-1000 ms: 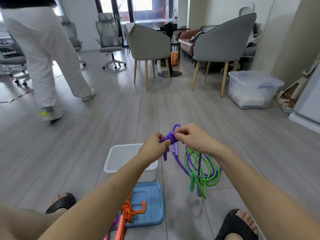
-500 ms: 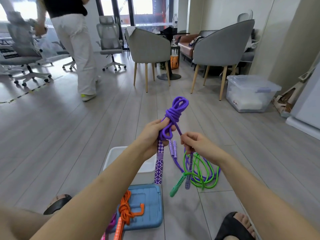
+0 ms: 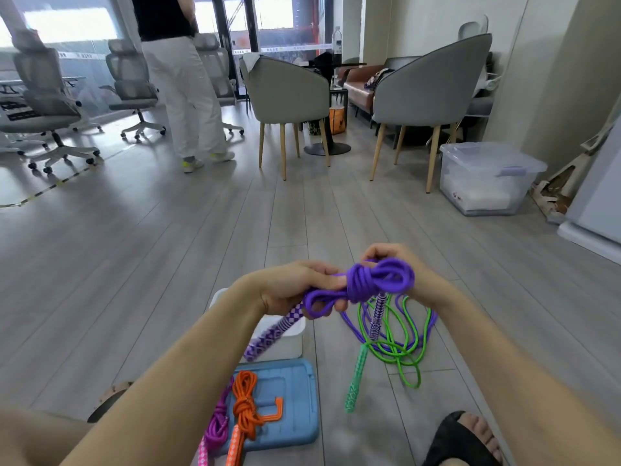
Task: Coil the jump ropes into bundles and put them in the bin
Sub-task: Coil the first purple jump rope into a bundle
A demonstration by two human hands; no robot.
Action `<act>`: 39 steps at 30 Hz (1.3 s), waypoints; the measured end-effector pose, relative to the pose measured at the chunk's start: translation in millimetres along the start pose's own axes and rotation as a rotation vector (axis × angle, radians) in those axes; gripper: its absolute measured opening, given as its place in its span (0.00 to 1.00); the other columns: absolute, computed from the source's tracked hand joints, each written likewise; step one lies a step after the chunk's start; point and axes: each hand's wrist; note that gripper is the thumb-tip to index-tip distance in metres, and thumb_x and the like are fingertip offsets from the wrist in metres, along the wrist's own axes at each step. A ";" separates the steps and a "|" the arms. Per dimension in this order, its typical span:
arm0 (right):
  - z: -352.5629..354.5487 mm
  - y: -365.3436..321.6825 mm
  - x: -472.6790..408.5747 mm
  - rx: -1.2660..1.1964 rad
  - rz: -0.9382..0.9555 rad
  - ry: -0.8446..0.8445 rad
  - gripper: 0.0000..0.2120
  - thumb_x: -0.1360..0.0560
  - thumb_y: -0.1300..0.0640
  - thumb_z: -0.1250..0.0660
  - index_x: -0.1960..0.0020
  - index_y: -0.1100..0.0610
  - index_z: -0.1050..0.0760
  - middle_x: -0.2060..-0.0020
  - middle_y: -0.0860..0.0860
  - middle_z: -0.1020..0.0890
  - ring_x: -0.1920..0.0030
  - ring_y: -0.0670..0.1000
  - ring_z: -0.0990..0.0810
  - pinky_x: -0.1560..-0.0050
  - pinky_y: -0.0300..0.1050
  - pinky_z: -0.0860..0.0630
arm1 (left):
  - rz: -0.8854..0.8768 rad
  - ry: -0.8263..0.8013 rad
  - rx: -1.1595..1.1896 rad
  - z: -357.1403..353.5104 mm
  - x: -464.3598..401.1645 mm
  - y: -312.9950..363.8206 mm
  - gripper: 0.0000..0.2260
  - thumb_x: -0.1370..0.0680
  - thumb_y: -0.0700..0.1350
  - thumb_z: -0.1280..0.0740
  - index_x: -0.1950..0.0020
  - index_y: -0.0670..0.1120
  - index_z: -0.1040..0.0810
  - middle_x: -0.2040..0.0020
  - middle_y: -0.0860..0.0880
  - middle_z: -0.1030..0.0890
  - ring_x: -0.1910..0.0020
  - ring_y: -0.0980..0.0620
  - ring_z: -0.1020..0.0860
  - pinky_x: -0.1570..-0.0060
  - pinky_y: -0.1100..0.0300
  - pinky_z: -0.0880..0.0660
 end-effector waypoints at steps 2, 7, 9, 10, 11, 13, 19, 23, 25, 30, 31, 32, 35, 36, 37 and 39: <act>5.4 -11.3 -2.0 0.260 -0.051 -0.106 0.08 0.25 0.56 0.23 0.58 0.58 0.19 0.68 0.46 0.21 0.65 0.43 0.27 0.61 0.40 0.29 | 0.104 0.080 -0.258 3.9 1.0 -2.9 0.10 0.21 0.49 0.30 0.47 0.42 0.20 0.58 0.43 0.18 0.60 0.43 0.28 0.64 0.54 0.36; -2.7 -15.3 -6.4 0.534 -0.113 -0.135 0.08 0.25 0.51 0.23 0.60 0.51 0.18 0.70 0.43 0.21 0.68 0.44 0.27 0.63 0.41 0.28 | 0.267 0.263 -0.579 -2.5 -7.0 -8.4 0.06 0.18 0.45 0.34 0.47 0.43 0.23 0.60 0.47 0.16 0.70 0.52 0.27 0.72 0.61 0.36; -7.9 -9.7 -7.5 0.587 -0.092 -0.043 0.06 0.24 0.50 0.25 0.59 0.49 0.18 0.67 0.46 0.18 0.66 0.48 0.22 0.58 0.49 0.23 | 0.232 0.451 -0.593 -3.5 -13.4 -16.1 0.06 0.18 0.44 0.34 0.46 0.41 0.23 0.61 0.47 0.15 0.71 0.53 0.27 0.73 0.62 0.34; -9.6 -8.2 -8.1 0.590 -0.082 0.005 0.06 0.24 0.49 0.26 0.58 0.48 0.18 0.67 0.46 0.18 0.65 0.47 0.22 0.58 0.50 0.23 | 0.195 0.565 -0.575 -2.4 -16.1 -19.7 0.07 0.18 0.44 0.35 0.46 0.40 0.23 0.62 0.47 0.15 0.70 0.53 0.26 0.74 0.64 0.32; -11.5 -8.1 -8.3 0.568 -0.074 0.052 0.06 0.23 0.50 0.27 0.58 0.49 0.18 0.68 0.46 0.20 0.66 0.46 0.23 0.59 0.49 0.25 | 0.149 0.673 -0.526 -0.3 -18.2 -23.1 0.07 0.19 0.43 0.35 0.46 0.40 0.23 0.62 0.46 0.16 0.71 0.54 0.25 0.74 0.66 0.31; -16.0 -8.9 -8.6 0.463 -0.071 0.109 0.07 0.21 0.51 0.28 0.57 0.51 0.18 0.69 0.46 0.20 0.68 0.42 0.27 0.61 0.44 0.29 | 0.055 0.835 -0.347 3.4 -21.5 -26.0 0.07 0.18 0.42 0.35 0.47 0.39 0.23 0.63 0.45 0.17 0.75 0.56 0.27 0.77 0.68 0.33; -37.4 -6.9 -6.5 0.044 -0.138 0.220 0.12 0.17 0.53 0.35 0.57 0.55 0.20 0.74 0.44 0.30 0.72 0.45 0.34 0.70 0.37 0.37 | -0.172 0.910 0.000 -10.5 -28.6 -16.6 0.06 0.17 0.43 0.36 0.47 0.40 0.23 0.63 0.46 0.18 0.75 0.55 0.29 0.76 0.64 0.37; -44.8 -15.7 -6.3 -0.119 -0.221 0.240 0.16 0.15 0.45 0.39 0.53 0.54 0.21 0.72 0.48 0.33 0.75 0.45 0.40 0.75 0.40 0.44 | -0.242 0.875 0.071 -17.5 -29.6 -13.8 0.07 0.16 0.45 0.36 0.45 0.41 0.23 0.61 0.45 0.18 0.72 0.54 0.27 0.73 0.64 0.35; -49.7 -19.1 -5.6 -0.184 -0.226 0.249 0.19 0.14 0.44 0.42 0.52 0.55 0.22 0.73 0.48 0.36 0.75 0.46 0.42 0.74 0.40 0.47 | -0.266 0.924 0.031 -18.9 -31.5 -12.8 0.07 0.17 0.44 0.36 0.45 0.40 0.23 0.62 0.46 0.17 0.73 0.57 0.26 0.74 0.66 0.33; -52.1 -36.4 -1.5 -0.057 -0.071 0.321 0.17 0.16 0.47 0.36 0.59 0.54 0.20 0.74 0.47 0.36 0.72 0.48 0.39 0.71 0.41 0.40 | -0.298 1.062 -0.053 -14.1 -32.3 -18.6 0.06 0.18 0.45 0.35 0.45 0.43 0.24 0.59 0.46 0.16 0.64 0.55 0.20 0.61 0.59 0.23; -53.0 -41.3 -0.9 -0.032 -0.029 0.317 0.16 0.16 0.49 0.35 0.59 0.55 0.19 0.73 0.46 0.35 0.70 0.49 0.38 0.69 0.41 0.39 | -0.286 1.072 -0.068 -12.9 -31.3 -18.9 0.06 0.18 0.46 0.35 0.45 0.45 0.24 0.58 0.46 0.16 0.61 0.53 0.19 0.59 0.57 0.22; -54.8 -45.6 -0.9 -0.019 0.004 0.304 0.15 0.17 0.51 0.35 0.58 0.55 0.18 0.73 0.46 0.33 0.69 0.49 0.37 0.68 0.41 0.38 | -0.278 1.080 -0.071 -12.0 -30.6 -18.8 0.06 0.18 0.47 0.34 0.45 0.46 0.25 0.58 0.46 0.16 0.60 0.52 0.19 0.58 0.56 0.22; -59.4 -49.1 -1.2 0.039 0.031 0.268 0.13 0.17 0.53 0.34 0.56 0.55 0.17 0.73 0.45 0.31 0.68 0.49 0.35 0.66 0.42 0.37 | -0.319 1.082 0.052 -10.8 -26.9 -12.8 0.08 0.17 0.46 0.34 0.42 0.44 0.30 0.56 0.44 0.17 0.66 0.56 0.21 0.67 0.64 0.25; -59.6 -46.1 -2.1 0.049 0.017 0.284 0.13 0.17 0.52 0.34 0.57 0.54 0.17 0.73 0.46 0.31 0.68 0.49 0.34 0.66 0.43 0.37 | -0.346 1.066 0.120 -10.9 -24.3 -9.4 0.09 0.17 0.45 0.34 0.40 0.43 0.32 0.55 0.43 0.17 0.70 0.58 0.22 0.72 0.66 0.28; -58.9 -42.1 -3.1 0.042 -0.003 0.317 0.13 0.17 0.53 0.34 0.58 0.54 0.18 0.73 0.47 0.31 0.69 0.49 0.34 0.67 0.43 0.36 | -0.364 1.045 0.155 -10.9 -21.8 -6.1 0.10 0.17 0.44 0.35 0.39 0.44 0.33 0.56 0.42 0.18 0.72 0.59 0.23 0.74 0.68 0.30; -56.2 -34.7 -5.3 -0.019 -0.053 0.396 0.14 0.17 0.54 0.35 0.59 0.55 0.18 0.73 0.48 0.27 0.72 0.48 0.31 0.67 0.44 0.34 | -0.361 1.001 0.107 -12.7 -20.1 -2.2 0.11 0.17 0.44 0.35 0.37 0.44 0.31 0.57 0.43 0.18 0.73 0.59 0.24 0.74 0.68 0.31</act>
Point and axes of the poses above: each hand's wrist, its own x-axis away from the middle knuckle, its own z-axis out of the back of the hand, y = z × x
